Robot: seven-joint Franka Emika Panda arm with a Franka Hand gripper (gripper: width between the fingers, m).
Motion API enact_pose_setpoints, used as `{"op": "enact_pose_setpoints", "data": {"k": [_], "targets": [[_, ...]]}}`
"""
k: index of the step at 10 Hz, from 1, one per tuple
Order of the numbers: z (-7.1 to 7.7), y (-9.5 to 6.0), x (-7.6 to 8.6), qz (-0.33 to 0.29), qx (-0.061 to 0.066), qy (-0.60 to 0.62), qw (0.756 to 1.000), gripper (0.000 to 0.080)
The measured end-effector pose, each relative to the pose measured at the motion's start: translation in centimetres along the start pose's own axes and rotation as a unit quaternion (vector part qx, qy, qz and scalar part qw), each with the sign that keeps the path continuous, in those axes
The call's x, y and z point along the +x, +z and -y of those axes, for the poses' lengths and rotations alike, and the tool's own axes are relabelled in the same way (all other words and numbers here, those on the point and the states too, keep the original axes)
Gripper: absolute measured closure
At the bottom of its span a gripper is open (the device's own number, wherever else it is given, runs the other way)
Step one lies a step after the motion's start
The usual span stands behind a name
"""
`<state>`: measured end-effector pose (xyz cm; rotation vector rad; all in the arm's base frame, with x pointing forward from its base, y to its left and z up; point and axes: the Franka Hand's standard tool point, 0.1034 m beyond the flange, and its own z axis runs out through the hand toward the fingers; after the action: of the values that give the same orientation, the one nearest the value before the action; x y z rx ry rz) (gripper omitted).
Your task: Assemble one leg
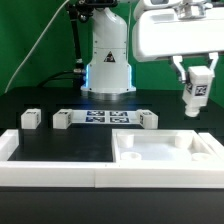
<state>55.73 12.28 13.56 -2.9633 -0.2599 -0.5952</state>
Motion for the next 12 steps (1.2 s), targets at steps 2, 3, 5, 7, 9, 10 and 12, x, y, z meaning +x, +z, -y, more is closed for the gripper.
{"op": "enact_pose_setpoints", "data": {"k": [2,3,5,7,9,10,12], "targets": [[-0.3,1.5,3.2,-0.017,0.004,-0.013,1.000,0.0508],[-0.2,1.6,3.0,-0.016,0.004,-0.013,1.000,0.0508],[-0.4,1.6,3.2,-0.034,0.001,-0.012,0.999,0.0508],[-0.7,1.5,3.5,-0.059,-0.005,-0.016,0.998,0.0508],[-1.4,2.6,2.8,-0.113,-0.018,-0.016,0.993,0.0508],[-1.4,2.6,3.7,-0.110,-0.016,-0.015,0.994,0.0508],[-2.1,3.3,4.5,-0.113,-0.019,-0.014,0.993,0.0508]]}}
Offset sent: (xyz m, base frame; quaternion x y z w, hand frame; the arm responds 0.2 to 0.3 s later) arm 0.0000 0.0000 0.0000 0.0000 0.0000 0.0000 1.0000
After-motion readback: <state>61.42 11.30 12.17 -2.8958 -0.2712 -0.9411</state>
